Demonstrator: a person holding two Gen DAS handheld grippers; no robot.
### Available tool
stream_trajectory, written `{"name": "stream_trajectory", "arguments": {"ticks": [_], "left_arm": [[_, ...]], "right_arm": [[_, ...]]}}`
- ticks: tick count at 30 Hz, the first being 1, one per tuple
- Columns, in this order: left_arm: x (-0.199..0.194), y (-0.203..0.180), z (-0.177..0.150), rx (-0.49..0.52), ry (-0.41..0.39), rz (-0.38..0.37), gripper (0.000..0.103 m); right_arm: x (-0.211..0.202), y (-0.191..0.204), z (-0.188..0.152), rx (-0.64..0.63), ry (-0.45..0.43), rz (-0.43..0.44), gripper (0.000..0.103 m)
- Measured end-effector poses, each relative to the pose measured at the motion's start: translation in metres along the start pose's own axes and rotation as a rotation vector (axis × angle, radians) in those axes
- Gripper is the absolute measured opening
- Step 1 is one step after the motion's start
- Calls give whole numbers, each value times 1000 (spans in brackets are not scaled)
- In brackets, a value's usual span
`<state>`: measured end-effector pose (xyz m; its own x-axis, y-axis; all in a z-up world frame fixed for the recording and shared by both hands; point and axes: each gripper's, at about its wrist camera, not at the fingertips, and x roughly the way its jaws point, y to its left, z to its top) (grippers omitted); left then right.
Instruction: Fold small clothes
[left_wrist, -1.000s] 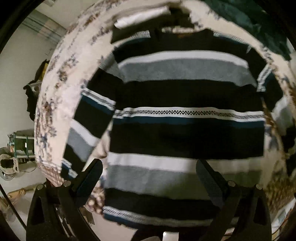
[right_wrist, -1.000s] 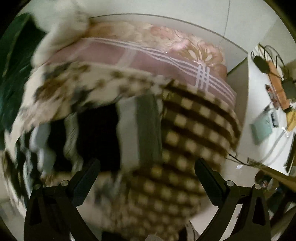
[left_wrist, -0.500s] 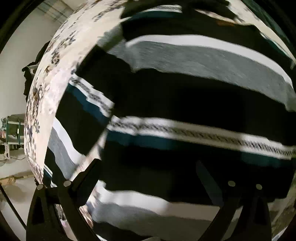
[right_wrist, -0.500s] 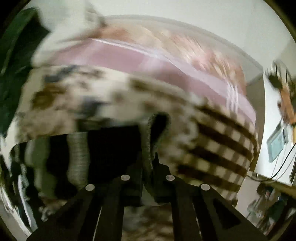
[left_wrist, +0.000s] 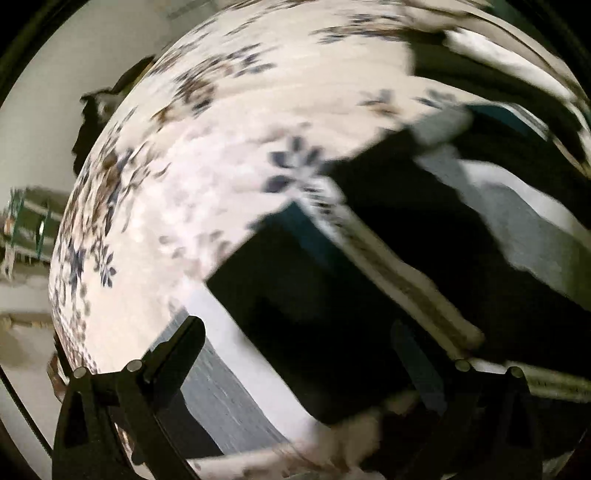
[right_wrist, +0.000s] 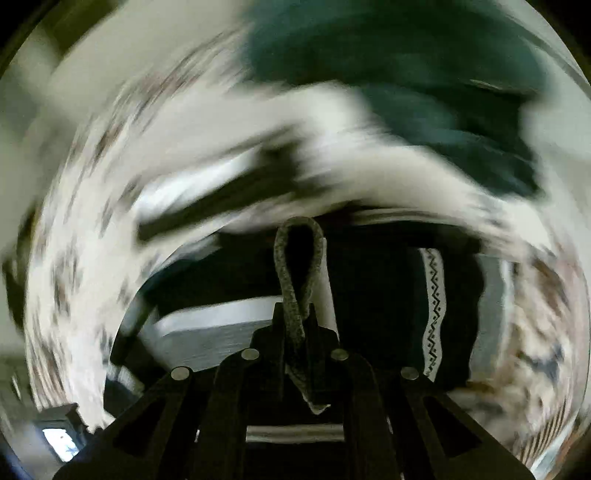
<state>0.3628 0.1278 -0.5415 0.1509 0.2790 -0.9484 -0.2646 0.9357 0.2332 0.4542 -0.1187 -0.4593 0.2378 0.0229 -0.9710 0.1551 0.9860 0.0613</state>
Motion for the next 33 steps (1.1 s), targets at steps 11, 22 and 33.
{"name": "stream_trajectory", "arguments": {"ticks": [11, 22, 33], "left_arm": [[34, 51, 13, -86, 13, -74, 103], [-9, 194, -132, -502, 198, -181, 103], [54, 260, -247, -1181, 268, -454, 101]], "right_arm": [[116, 144, -26, -216, 207, -36, 26], [23, -25, -107, 57, 142, 69, 86], [39, -92, -153, 72, 215, -20, 86]]}}
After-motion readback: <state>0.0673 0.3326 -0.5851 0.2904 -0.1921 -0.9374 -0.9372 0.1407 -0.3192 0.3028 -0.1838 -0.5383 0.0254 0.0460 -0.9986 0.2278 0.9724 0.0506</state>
